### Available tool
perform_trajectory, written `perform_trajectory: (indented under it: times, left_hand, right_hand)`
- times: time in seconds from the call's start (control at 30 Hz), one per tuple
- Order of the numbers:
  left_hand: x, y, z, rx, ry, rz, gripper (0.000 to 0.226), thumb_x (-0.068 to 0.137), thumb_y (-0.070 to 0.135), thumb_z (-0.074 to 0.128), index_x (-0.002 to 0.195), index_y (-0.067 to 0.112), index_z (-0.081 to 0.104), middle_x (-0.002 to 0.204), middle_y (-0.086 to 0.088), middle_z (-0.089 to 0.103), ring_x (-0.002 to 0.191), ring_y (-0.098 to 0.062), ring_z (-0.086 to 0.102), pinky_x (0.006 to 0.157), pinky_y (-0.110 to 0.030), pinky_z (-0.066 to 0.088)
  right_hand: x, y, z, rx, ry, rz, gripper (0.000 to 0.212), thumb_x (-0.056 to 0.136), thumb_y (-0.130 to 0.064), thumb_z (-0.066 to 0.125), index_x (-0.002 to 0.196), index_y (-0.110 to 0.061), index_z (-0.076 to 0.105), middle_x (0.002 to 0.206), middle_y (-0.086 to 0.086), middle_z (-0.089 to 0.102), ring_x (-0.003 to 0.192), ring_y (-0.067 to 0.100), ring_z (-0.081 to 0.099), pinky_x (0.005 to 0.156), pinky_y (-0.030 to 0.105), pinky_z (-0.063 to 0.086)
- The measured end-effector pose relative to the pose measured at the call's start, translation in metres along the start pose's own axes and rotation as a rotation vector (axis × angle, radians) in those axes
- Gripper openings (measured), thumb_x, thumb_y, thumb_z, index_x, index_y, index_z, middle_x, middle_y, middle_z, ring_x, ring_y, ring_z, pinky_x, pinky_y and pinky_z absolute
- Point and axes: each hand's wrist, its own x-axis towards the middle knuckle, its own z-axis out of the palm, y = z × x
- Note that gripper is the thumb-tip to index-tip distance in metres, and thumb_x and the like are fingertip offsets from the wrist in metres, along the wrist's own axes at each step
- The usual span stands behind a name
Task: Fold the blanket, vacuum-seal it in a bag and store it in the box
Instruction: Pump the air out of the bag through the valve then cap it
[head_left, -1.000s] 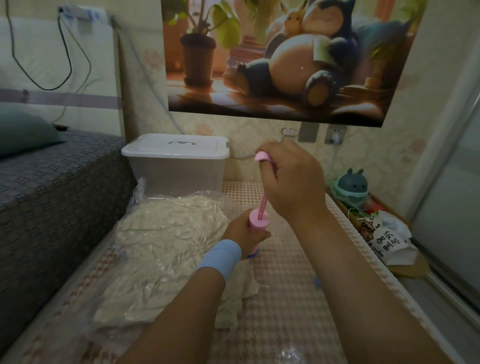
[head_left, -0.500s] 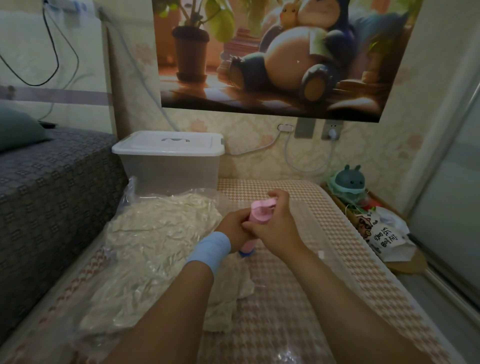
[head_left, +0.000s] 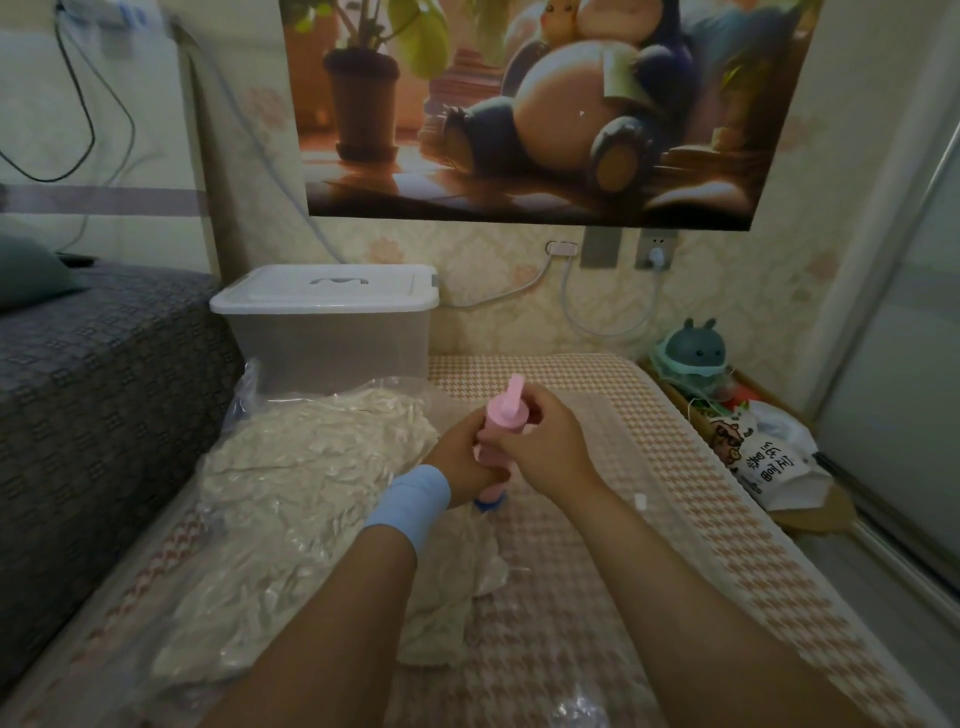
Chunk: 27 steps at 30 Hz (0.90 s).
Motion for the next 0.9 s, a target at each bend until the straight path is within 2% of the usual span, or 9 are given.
perform_trajectory:
  times: [0.07, 0.13, 0.27, 0.33, 0.4, 0.5, 0.63, 0.77, 0.9]
  left_hand:
    - [0.002, -0.005, -0.001, 0.041, 0.050, -0.008, 0.054, 0.078, -0.001, 0.064, 0.127, 0.021, 0.057, 0.117, 0.002, 0.065, 0.110, -0.016, 0.059, 0.098, -0.040, 0.049]
    - [0.004, -0.006, -0.002, 0.047, 0.119, -0.024, 0.042, 0.077, 0.004, 0.070, 0.115, 0.020, 0.065, 0.107, 0.003, 0.068, 0.103, -0.014, 0.062, 0.096, -0.037, 0.050]
    - [0.006, -0.004, 0.003, 0.063, 0.204, -0.045, 0.040, 0.066, 0.015, 0.082, 0.097, 0.013, 0.056, 0.089, -0.001, 0.063, 0.080, -0.017, 0.059, 0.076, -0.033, 0.052]
    - [0.006, -0.005, 0.005, 0.024, 0.184, -0.037, 0.049, 0.066, 0.014, 0.082, 0.104, 0.015, 0.052, 0.096, 0.001, 0.061, 0.084, -0.013, 0.057, 0.077, -0.032, 0.051]
    - [0.009, -0.007, 0.006, -0.015, 0.114, -0.032, 0.055, 0.071, 0.008, 0.076, 0.116, 0.026, 0.051, 0.109, 0.003, 0.060, 0.098, -0.014, 0.059, 0.085, -0.035, 0.053]
    - [0.014, -0.008, 0.005, 0.040, 0.072, -0.025, 0.047, 0.080, 0.006, 0.068, 0.122, 0.024, 0.057, 0.104, 0.003, 0.064, 0.101, -0.018, 0.063, 0.083, -0.030, 0.052]
    - [0.017, -0.006, 0.005, 0.028, 0.161, -0.058, 0.045, 0.071, 0.012, 0.078, 0.114, 0.015, 0.062, 0.099, 0.000, 0.067, 0.092, -0.016, 0.064, 0.079, -0.028, 0.051]
    - [0.019, -0.010, 0.004, 0.005, 0.153, -0.089, 0.057, 0.065, 0.017, 0.082, 0.114, 0.016, 0.052, 0.105, 0.002, 0.063, 0.096, -0.013, 0.061, 0.083, -0.034, 0.053]
    - [0.022, -0.017, 0.002, 0.042, 0.092, -0.074, 0.048, 0.075, 0.007, 0.066, 0.120, 0.022, 0.058, 0.108, -0.001, 0.066, 0.102, -0.021, 0.063, 0.089, -0.042, 0.054]
  right_hand:
    - [0.005, 0.001, -0.005, 0.053, -0.022, 0.014, 0.050, 0.075, -0.014, 0.084, 0.120, -0.026, 0.065, 0.106, -0.014, 0.068, 0.095, -0.009, 0.062, 0.076, 0.009, 0.048]
    - [0.006, 0.001, -0.005, 0.088, -0.075, 0.020, 0.050, 0.079, -0.009, 0.080, 0.121, -0.028, 0.063, 0.108, -0.013, 0.067, 0.099, -0.001, 0.064, 0.080, 0.016, 0.051]
    - [0.004, 0.000, 0.000, 0.110, -0.019, 0.068, 0.058, 0.062, -0.015, 0.092, 0.109, -0.023, 0.059, 0.101, -0.008, 0.064, 0.089, 0.000, 0.064, 0.070, 0.014, 0.052]
    - [0.006, -0.001, 0.000, 0.111, -0.006, 0.080, 0.056, 0.061, -0.016, 0.094, 0.105, -0.020, 0.060, 0.096, -0.009, 0.068, 0.083, -0.003, 0.065, 0.065, 0.013, 0.050]
    - [0.011, 0.002, -0.002, 0.079, -0.036, 0.055, 0.043, 0.066, -0.013, 0.090, 0.100, -0.022, 0.066, 0.096, -0.008, 0.071, 0.087, 0.001, 0.067, 0.072, 0.017, 0.052]
    - [0.014, 0.000, -0.003, 0.053, -0.100, 0.028, 0.031, 0.077, -0.009, 0.081, 0.102, -0.022, 0.069, 0.097, -0.010, 0.071, 0.094, 0.005, 0.066, 0.078, 0.021, 0.051]
    - [0.014, 0.004, 0.000, 0.089, -0.082, 0.092, 0.046, 0.066, -0.015, 0.090, 0.106, -0.019, 0.068, 0.097, -0.007, 0.070, 0.088, 0.006, 0.066, 0.069, 0.017, 0.052]
    - [0.018, 0.008, 0.001, 0.130, -0.074, 0.124, 0.047, 0.070, -0.016, 0.089, 0.112, -0.019, 0.068, 0.103, -0.004, 0.073, 0.095, 0.009, 0.069, 0.078, 0.025, 0.057]
    - [0.023, 0.010, -0.001, 0.172, -0.123, 0.113, 0.039, 0.081, -0.006, 0.077, 0.116, -0.021, 0.066, 0.111, -0.001, 0.073, 0.105, 0.011, 0.069, 0.089, 0.028, 0.055]
